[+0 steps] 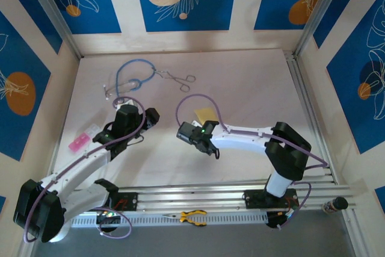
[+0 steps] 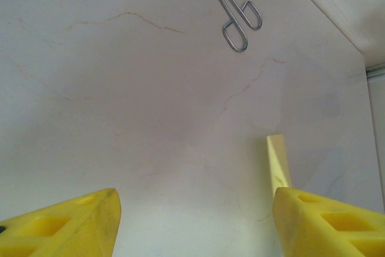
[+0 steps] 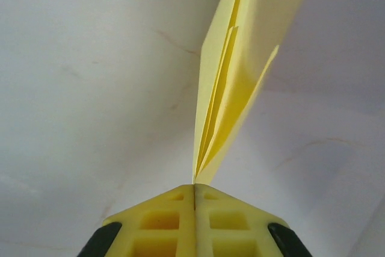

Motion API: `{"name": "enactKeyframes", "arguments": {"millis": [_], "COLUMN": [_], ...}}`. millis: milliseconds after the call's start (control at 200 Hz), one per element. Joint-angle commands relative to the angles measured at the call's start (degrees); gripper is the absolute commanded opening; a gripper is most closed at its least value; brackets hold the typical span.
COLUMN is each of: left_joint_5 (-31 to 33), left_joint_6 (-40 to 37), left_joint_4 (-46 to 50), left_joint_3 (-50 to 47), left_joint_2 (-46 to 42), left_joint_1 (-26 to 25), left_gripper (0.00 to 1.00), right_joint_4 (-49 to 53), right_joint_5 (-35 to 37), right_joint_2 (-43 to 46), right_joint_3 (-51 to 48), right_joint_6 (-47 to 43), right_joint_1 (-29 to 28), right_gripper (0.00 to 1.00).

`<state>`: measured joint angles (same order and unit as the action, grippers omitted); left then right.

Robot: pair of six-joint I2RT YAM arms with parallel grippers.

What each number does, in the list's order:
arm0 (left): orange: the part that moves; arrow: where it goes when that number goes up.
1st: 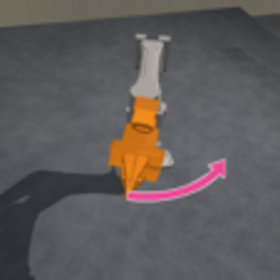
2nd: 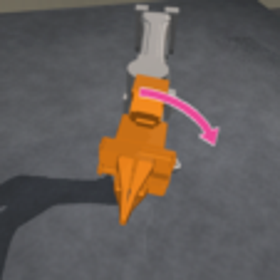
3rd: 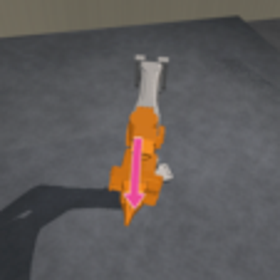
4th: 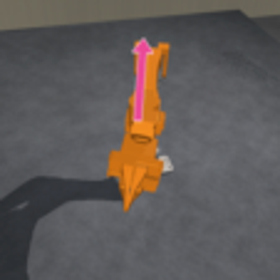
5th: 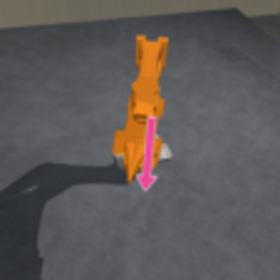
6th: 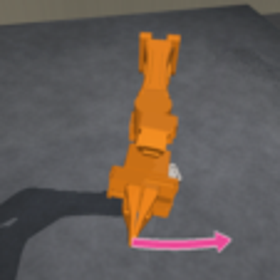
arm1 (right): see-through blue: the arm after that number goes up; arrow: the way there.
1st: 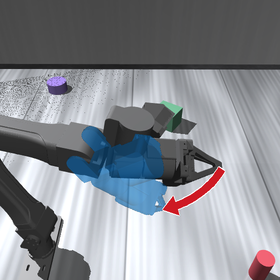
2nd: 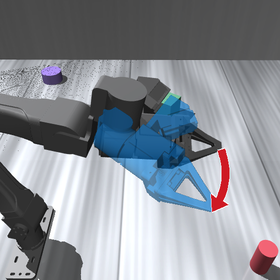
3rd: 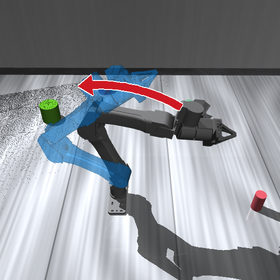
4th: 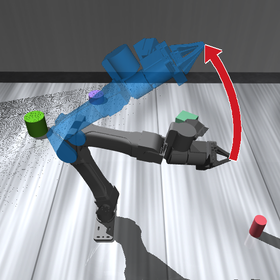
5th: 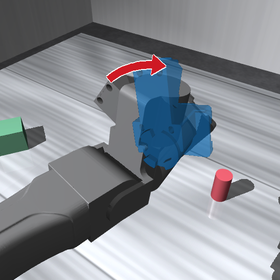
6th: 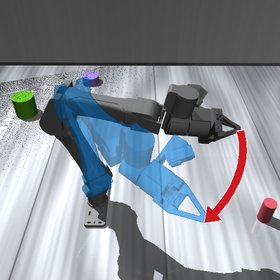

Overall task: Fold a paper plane with a square sheet of paper (pick it up from the middle)
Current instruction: Move the paper to the center of the table.

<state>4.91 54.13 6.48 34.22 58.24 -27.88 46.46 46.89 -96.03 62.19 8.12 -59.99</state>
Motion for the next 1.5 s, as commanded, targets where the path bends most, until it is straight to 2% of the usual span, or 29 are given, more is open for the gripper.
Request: {"name": "enactKeyframes", "arguments": {"millis": [0, 60, 100, 130, 305, 380, 415, 550, 655, 915, 1161, 1346, 1496], "left_joint_5": [-1.0, -1.1, -1.0, -1.1, -2.0, -3.1, -3.8, -7.8, -11.5, -17.9, -21.0, -22.5, -24.3], "left_joint_6": [0.6, 0.6, 0.5, 0.5, 0.1, 0.2, 0.1, 0.0, -0.1, -0.2, 0.8, 1.2, 1.6], "left_joint_4": [0.5, 0.6, 0.8, 0.9, 0.8, 0.2, -0.5, -3.3, -5.1, -8.2, -10.9, -12.2, -13.4], "left_joint_3": [-0.3, -0.3, -0.1, 0.0, 0.4, 0.6, 0.6, 1.3, 2.6, 5.0, 6.3, 7.7, 9.0], "left_joint_2": [-0.5, -0.7, -0.6, -0.7, 0.2, 0.9, 1.3, 4.5, 7.8, 13.9, 18.5, 21.7, 25.2], "left_joint_1": [0.7, 0.8, 0.8, 0.9, 1.0, 1.1, 1.1, 1.1, 1.0, 1.0, 0.6, -0.4, -1.6], "left_gripper": [0.68, 0.68, 0.68, 0.68, 0.68, 0.67, 0.66, 0.64, 0.60, 0.54, 0.49, 0.46, 0.41], "right_joint_4": [-1.1, -2.8, -3.8, -4.5, -11.4, -14.3, -15.7, -24.7, -30.5, -31.3, -30.9, -33.2, -34.3], "right_joint_5": [-9.5, -14.8, -18.0, -20.5, -34.2, -39.1, -43.0, -66.2, -74.3, -71.7, -62.2, -53.2, -45.9], "right_joint_2": [0.2, 1.4, 2.4, 3.4, 11.3, 14.0, 14.4, 12.2, 8.1, 0.7, -3.3, -3.6, -1.8], "right_joint_3": [1.9, 1.4, 0.9, 0.6, -3.5, -5.8, -6.9, -11.1, -12.3, -11.3, -11.8, -14.9, -17.6], "right_joint_6": [1.9, 2.2, 2.8, 3.1, 3.6, 7.4, 10.0, 18.1, 22.8, 24.2, 26.2, 34.4, 46.1], "right_joint_1": [0.9, 2.1, 3.2, 4.0, 9.0, 13.6, 17.2, 30.0, 33.8, 34.7, 31.4, 27.2, 21.9], "right_gripper": [0.12, 0.16, 0.29, 0.33, 0.40, 0.41, 0.39, 0.13, 0.06, 0.05, 0.06, 0.05, 0.05]}}
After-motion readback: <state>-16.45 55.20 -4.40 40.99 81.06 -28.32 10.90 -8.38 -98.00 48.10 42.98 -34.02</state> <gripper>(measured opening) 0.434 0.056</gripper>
